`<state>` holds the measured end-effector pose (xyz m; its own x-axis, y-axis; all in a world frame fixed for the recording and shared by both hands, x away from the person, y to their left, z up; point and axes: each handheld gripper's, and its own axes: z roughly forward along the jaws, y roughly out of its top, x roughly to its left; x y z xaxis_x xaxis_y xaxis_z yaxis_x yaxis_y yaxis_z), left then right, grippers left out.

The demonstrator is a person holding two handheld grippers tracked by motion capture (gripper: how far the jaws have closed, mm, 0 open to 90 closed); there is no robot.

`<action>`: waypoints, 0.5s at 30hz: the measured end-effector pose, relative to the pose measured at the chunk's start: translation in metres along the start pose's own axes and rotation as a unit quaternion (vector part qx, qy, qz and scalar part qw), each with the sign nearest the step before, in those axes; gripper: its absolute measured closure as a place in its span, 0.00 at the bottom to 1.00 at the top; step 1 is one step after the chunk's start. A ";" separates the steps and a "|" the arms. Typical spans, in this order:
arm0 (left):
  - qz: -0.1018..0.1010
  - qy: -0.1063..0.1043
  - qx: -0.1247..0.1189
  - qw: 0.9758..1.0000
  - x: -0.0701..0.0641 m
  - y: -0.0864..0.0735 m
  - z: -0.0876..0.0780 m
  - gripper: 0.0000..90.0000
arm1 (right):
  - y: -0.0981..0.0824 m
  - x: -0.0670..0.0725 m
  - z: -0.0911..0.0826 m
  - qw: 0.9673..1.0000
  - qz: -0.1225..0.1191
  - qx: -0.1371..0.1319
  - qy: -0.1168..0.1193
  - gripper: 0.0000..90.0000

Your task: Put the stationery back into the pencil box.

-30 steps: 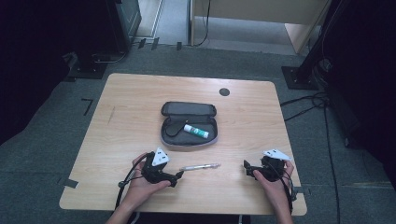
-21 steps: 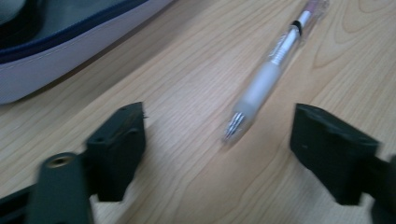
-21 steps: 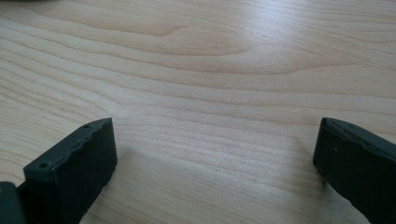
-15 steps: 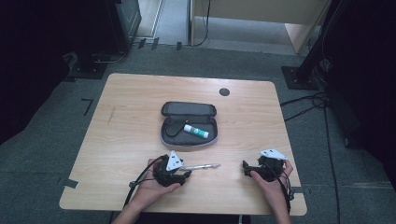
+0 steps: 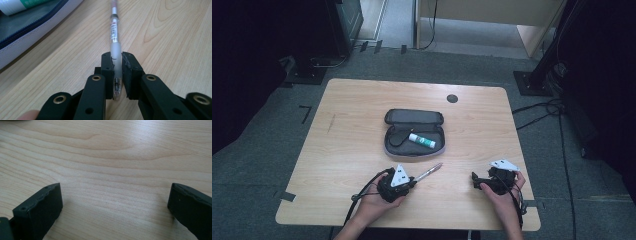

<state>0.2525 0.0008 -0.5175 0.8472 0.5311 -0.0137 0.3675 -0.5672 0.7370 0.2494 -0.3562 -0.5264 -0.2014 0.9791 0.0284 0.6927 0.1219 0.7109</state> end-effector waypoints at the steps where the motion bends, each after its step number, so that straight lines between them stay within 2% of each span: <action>1: -0.003 -0.007 -0.001 1.000 0.001 0.000 0.000 0.84 | 0.000 0.000 0.000 1.000 0.000 0.000 0.000 0.00; 2: 0.005 -0.003 -0.001 1.000 -0.001 0.000 0.000 0.79 | 0.000 0.000 0.000 1.000 0.000 0.000 0.000 0.00; 3: 0.014 0.001 0.000 1.000 -0.002 0.000 0.000 0.79 | 0.000 0.000 0.000 1.000 0.000 0.000 0.000 0.00; 5: 0.015 -0.001 -0.002 1.000 -0.004 0.000 0.000 0.83 | 0.000 0.000 0.000 1.000 0.000 0.000 0.000 0.00; 6: 0.014 0.000 -0.002 1.000 -0.003 0.000 0.000 0.89 | 0.000 0.000 0.000 1.000 0.000 0.000 0.000 0.00; 8: 0.008 -0.007 -0.001 1.000 -0.001 0.000 0.000 0.91 | 0.000 0.000 0.000 1.000 0.000 0.000 0.000 0.00; 11: 0.013 -0.001 -0.001 1.000 -0.003 0.000 0.000 0.91 | 0.000 0.000 0.000 1.000 0.000 0.000 0.000 0.00; 12: 0.007 -0.004 -0.003 1.000 -0.002 0.000 0.000 0.91 | 0.000 0.000 0.000 1.000 0.000 0.000 0.000 0.00; 15: 0.009 -0.009 -0.002 1.000 -0.001 0.000 -0.001 0.92 | 0.000 0.000 0.000 1.000 0.000 0.000 0.000 0.00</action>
<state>0.2512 0.0008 -0.5172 0.8603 0.5097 -0.0122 0.3510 -0.5746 0.7393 0.2494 -0.3563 -0.5264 -0.2014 0.9791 0.0287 0.6922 0.1215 0.7114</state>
